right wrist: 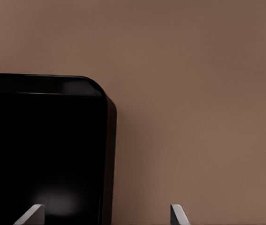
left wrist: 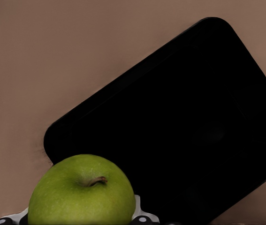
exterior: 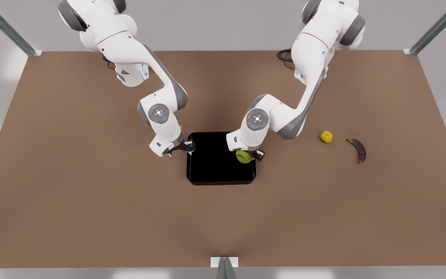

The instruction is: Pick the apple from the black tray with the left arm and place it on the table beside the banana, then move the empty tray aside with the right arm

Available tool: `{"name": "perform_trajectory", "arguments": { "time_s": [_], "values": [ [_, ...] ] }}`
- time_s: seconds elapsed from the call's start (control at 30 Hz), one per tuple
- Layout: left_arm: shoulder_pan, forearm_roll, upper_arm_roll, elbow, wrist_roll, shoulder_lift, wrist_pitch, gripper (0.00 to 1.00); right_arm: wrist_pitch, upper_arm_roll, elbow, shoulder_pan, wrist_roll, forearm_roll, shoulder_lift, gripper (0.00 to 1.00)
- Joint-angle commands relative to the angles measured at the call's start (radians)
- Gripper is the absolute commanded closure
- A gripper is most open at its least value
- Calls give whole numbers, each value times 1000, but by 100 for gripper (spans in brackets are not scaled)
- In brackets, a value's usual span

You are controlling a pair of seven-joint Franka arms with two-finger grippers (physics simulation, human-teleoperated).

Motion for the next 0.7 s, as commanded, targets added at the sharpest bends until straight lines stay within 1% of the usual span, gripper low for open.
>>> {"name": "perform_trajectory", "arguments": {
  "time_s": [0.0, 0.07, 0.13, 0.27, 0.43, 0.53, 0.57, 0.6, 0.63, 0.67],
  "values": [
    [32, -8, -1, -65, 152, -47, -62, 27, 68, 1, 20, 9, 194, -4, 44, 0],
    [67, -6, 0, -117, 153, -92, -79, 27, 70, 1, 28, 22, 194, -7, 82, 0],
    [118, -2, 2, -178, 188, -133, -93, 27, 111, 1, 29, 42, 196, -4, 118, 0],
    [205, 28, 3, -296, 218, -210, -134, 27, 127, 3, 26, 44, 181, -7, 148, 0],
    [355, 124, 3, -349, 276, -198, -142, 26, 144, -2, 11, 38, 177, -28, 177, 0],
    [431, 184, 3, -366, 337, -176, -106, 26, 147, -3, 12, 35, 179, -28, 185, 0],
    [457, 212, 2, -370, 354, -172, -93, 26, 147, -3, 14, 35, 179, -25, 184, 4],
    [471, 233, 2, -390, 363, -170, -61, 26, 148, -3, 15, 35, 177, -25, 184, 13],
    [486, 241, 2, -402, 372, -169, -36, 26, 148, -3, 15, 33, 176, -27, 184, 31],
    [509, 255, 2, -405, 388, -162, -7, 26, 148, -3, 15, 33, 170, -27, 184, 54]
  ]
}}
